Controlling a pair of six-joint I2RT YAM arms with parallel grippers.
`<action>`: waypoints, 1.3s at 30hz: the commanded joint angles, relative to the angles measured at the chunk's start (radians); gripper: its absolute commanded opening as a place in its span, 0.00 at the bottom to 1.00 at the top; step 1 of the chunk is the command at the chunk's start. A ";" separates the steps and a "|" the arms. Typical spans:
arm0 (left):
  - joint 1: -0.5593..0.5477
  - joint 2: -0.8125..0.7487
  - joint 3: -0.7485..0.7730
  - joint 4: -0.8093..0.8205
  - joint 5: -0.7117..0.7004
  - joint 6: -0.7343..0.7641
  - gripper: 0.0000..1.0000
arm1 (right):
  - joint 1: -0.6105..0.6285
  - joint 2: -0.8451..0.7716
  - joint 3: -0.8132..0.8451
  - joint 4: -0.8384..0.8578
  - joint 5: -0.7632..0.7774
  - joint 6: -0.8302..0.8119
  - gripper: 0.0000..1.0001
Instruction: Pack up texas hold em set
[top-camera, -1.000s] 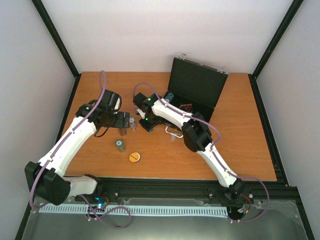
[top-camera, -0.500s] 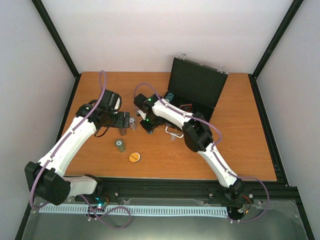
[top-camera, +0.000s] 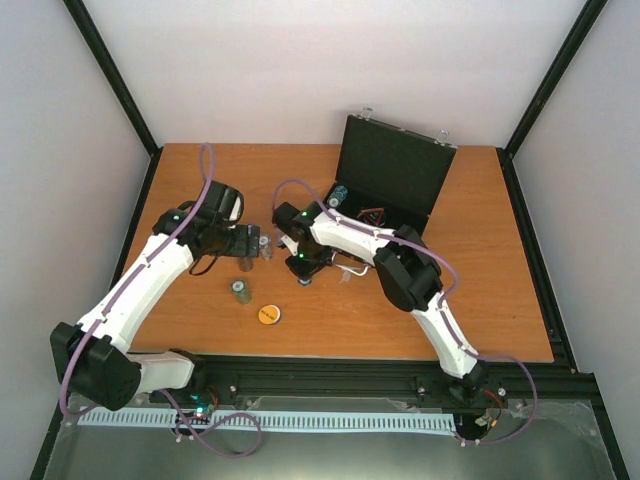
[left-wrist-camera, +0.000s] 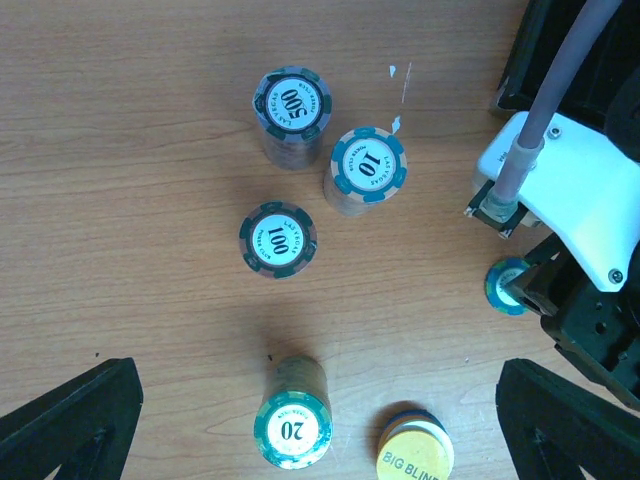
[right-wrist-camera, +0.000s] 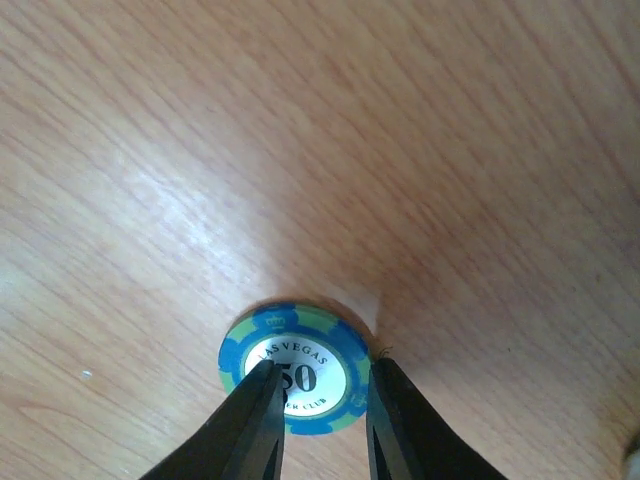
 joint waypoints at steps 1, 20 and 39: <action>0.002 -0.018 0.001 0.022 0.010 -0.003 1.00 | 0.010 -0.081 -0.004 0.112 0.021 0.018 0.26; 0.002 -0.013 -0.009 0.040 0.013 -0.005 1.00 | 0.082 -0.158 -0.190 0.160 0.096 0.062 1.00; 0.002 -0.045 -0.032 0.030 0.001 -0.019 1.00 | 0.076 -0.001 -0.116 0.079 0.077 0.040 0.87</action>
